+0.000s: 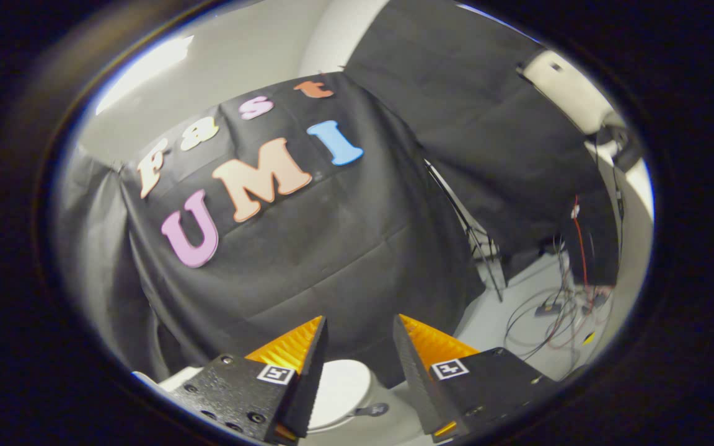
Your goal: Open the toilet lid.
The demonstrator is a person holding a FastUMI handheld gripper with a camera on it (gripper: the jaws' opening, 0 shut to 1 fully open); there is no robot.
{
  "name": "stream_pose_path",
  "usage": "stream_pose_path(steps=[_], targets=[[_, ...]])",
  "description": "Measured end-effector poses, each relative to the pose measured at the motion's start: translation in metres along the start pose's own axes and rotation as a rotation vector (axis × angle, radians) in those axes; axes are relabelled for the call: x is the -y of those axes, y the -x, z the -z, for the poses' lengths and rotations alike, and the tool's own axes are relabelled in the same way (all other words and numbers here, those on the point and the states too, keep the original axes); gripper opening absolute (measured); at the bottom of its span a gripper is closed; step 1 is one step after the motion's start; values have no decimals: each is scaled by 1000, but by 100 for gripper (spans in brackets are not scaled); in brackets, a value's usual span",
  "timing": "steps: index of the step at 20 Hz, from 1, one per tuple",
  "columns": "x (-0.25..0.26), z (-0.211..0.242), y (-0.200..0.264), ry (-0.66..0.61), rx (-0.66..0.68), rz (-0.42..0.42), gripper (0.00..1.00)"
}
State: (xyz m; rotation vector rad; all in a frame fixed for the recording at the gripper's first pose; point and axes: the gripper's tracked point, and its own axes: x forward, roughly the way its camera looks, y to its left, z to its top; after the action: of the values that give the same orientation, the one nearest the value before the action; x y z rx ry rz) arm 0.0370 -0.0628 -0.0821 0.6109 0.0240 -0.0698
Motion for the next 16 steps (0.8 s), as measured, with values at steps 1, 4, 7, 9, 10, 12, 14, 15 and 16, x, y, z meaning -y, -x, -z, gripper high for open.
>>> stream_pose_path(steps=[1, 4, 7, 9, 10, 12, 14, 15, 16], targets=[[11, 12, -12, -9, -29, 36, 62], [24, 31, -28, -120, -77, 35, 62], [34, 56, -47, -237, -87, 27, 62], [47, 86, -56, -316, -127, 47, 62], [54, 101, -60, -356, -151, 62, 62], [60, 128, -72, -443, -197, 70, 62], [62, 156, -80, -512, -239, 78, 62], [59, 166, -81, -532, -259, 78, 62], [59, 173, -84, -544, -276, 85, 62]])
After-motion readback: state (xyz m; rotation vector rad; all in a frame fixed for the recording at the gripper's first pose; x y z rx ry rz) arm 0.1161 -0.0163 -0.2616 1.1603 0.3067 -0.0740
